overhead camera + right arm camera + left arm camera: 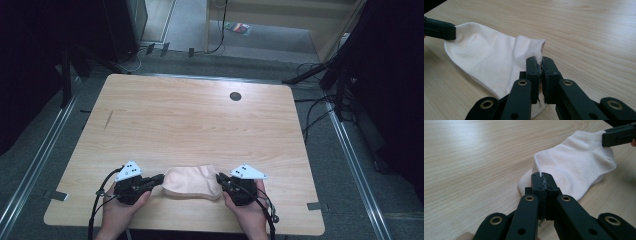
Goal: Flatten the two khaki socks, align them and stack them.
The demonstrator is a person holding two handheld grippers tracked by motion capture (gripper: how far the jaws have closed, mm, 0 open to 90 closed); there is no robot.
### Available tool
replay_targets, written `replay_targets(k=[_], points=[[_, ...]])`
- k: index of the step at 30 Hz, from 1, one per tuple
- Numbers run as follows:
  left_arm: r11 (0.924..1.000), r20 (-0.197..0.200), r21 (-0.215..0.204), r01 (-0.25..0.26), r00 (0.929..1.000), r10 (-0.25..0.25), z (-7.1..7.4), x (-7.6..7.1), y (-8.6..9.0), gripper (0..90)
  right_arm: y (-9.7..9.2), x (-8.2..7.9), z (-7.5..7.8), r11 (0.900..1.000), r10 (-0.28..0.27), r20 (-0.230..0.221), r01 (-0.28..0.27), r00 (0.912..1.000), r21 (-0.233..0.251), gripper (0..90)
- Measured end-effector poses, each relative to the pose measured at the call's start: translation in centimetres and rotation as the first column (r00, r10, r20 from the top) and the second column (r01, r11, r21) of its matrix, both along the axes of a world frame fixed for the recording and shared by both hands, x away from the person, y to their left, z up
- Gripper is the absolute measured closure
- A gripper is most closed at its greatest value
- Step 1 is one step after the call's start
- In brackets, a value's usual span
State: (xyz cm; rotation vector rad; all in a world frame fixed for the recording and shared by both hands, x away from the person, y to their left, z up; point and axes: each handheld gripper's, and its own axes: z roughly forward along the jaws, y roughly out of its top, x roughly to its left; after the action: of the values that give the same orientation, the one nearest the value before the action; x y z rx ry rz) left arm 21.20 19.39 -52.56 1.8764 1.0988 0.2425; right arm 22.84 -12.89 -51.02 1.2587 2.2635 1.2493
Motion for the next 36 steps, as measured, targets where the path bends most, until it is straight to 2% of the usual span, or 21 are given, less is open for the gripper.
replay_targets(k=[3, 6, 7, 14, 19, 27, 28, 29, 31, 34, 36], points=[[0.9993, 0.0, 0.036, -0.009, 1.0, 0.009, -0.3, 0.0, -0.1, 90.0, 0.2, -0.1, -0.3, 0.9999, 0.004, 0.004, -0.004, 1.0, -0.01, 85.5], [0.9994, -0.003, 0.033, -0.007, 1.0, 0.007, -0.4, 0.0, -0.2, 90.0, 0.3, -0.2, -0.4, 0.9999, 0.005, 0.008, -0.005, 1.0, -0.014, 85.4], [0.9989, 0.0, 0.046, -0.004, 1.0, 0.004, -0.5, -0.1, -0.3, 90.0, 0.3, -0.2, -0.4, 0.9998, 0.004, 0.009, -0.004, 0.9999, -0.02, 85.4], [0.9978, 0.003, 0.067, -0.002, 1.0, 0.002, -0.7, -0.1, -0.4, 90.0, 0.3, -0.1, -0.8, 0.9997, 0.007, -0.003, -0.007, 1.0, -0.025, 85.4], [0.9958, -0.006, 0.092, 0.005, 1.0, -0.005, -0.9, 0.0, -0.5, 90.0, 0.5, -0.1, -1.2, 0.9992, 0.008, -0.012, -0.009, 0.9999, -0.039, 85.4], [0.9951, -0.035, 0.097, 0.018, 0.9993, -0.014, -1.2, 0.2, -0.3, 88.0, 0.5, 0.1, -1.6, 0.9988, 0.009, -0.013, -0.009, 0.9999, -0.048, 83.7], [0.9964, -0.019, 0.081, 0.022, 0.9996, -0.02, -1.2, 0.2, -0.3, 79.4, 0.5, 0.1, -1.7, 0.9992, 0.014, -0.011, -0.015, 0.9998, -0.037, 75.8], [0.9968, -0.005, 0.079, 0.014, 0.9999, -0.013, -1.1, 0.2, -0.2, 74.7, 0.4, 0.1, -1.7, 0.9993, 0.011, -0.003, -0.011, 0.9999, -0.036, 70.5], [0.9977, 0.008, 0.068, 0.005, 0.9999, -0.006, -1.0, 0.2, -0.2, 67.0, 0.3, 0.1, -1.6, 0.9998, 0.008, 0.007, -0.008, 0.9999, -0.019, 65.2], [0.9996, 0.041, 0.021, -0.016, 0.999, 0.015, -0.6, 0.2, 0.3, 65.9, 0.2, 0.1, -1.4, 1.0, -0.002, 0.019, 0.002, 0.9998, 0.0, 62.7], [0.9997, 0.067, -0.017, -0.017, 0.9976, 0.019, -0.2, 0.1, 0.6, 71.0, 0.1, -0.1, -1.1, 0.9995, -0.015, 0.03, 0.014, 0.9994, 0.027, 65.6]])
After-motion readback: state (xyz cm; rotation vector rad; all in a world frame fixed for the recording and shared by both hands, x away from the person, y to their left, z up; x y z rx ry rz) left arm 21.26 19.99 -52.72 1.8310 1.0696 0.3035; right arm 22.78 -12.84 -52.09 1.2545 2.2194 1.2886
